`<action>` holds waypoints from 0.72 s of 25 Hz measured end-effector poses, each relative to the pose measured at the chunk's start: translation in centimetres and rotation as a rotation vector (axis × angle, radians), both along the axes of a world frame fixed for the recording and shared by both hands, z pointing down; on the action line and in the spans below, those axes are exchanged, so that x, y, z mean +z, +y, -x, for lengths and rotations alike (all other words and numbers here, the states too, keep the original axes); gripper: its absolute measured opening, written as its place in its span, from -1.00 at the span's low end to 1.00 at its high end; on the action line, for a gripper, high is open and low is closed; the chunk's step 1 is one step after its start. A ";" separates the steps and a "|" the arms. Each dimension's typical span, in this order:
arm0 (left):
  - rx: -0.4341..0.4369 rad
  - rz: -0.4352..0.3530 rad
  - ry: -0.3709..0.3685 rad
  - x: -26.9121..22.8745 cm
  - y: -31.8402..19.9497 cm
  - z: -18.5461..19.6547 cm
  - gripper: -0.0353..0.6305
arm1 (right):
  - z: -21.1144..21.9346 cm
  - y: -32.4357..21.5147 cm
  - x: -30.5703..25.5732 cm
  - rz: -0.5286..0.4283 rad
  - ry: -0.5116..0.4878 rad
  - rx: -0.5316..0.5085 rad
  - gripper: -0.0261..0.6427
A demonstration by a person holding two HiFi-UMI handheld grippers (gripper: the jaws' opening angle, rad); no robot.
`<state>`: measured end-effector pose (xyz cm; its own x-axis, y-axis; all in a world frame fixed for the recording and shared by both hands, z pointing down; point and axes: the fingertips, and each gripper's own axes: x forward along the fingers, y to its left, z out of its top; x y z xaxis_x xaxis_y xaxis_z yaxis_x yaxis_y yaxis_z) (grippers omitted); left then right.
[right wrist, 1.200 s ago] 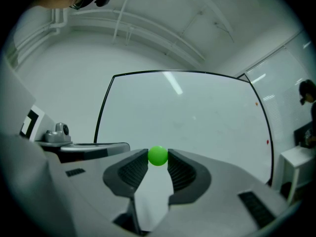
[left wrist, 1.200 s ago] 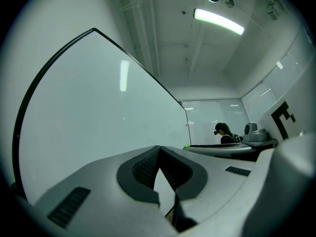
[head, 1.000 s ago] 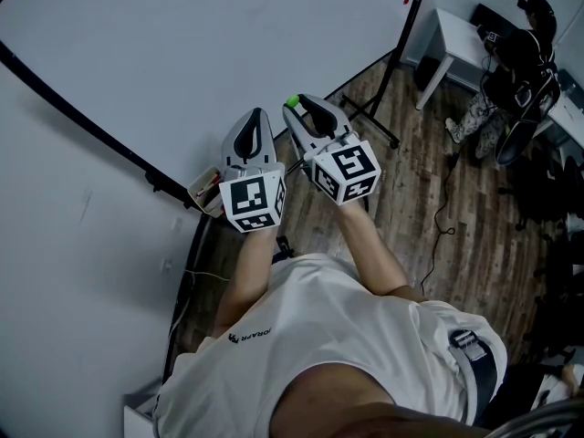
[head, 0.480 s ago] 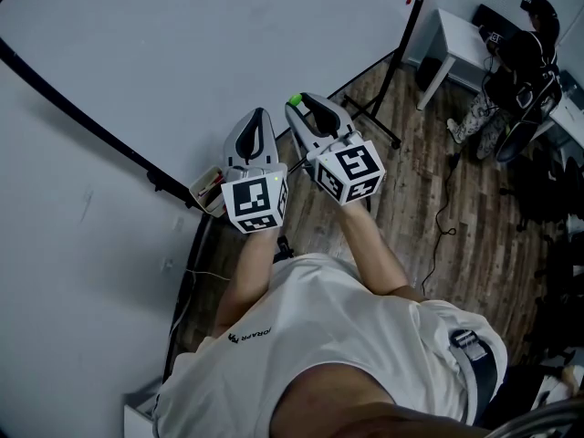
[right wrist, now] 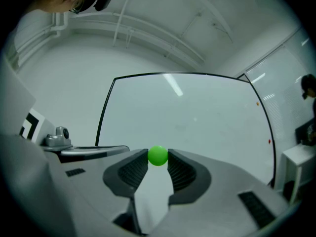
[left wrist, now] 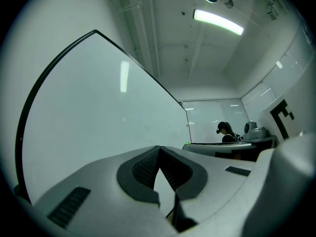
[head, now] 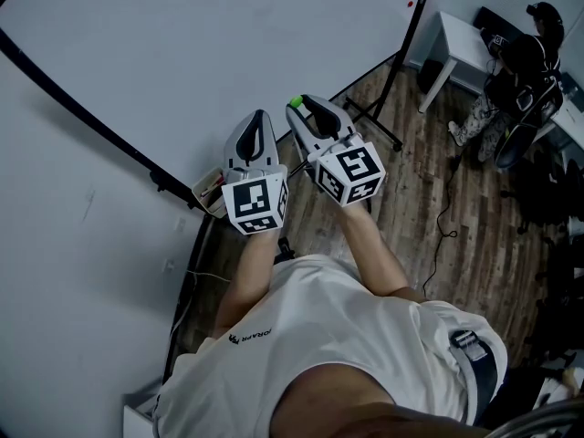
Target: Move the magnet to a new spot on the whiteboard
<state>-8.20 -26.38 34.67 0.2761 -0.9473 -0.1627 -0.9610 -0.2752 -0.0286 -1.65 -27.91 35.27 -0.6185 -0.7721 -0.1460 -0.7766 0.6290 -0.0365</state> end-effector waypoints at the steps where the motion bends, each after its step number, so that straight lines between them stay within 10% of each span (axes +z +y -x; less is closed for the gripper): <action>1: -0.001 0.001 0.001 0.0 0.0 0.0 -0.89 | 0.0 0.0 0.0 0.001 -0.001 -0.001 -0.53; 18: 0.001 0.016 0.010 0.4 0.2 -0.1 -0.89 | -0.2 0.1 -0.1 0.007 -0.003 -0.005 -0.53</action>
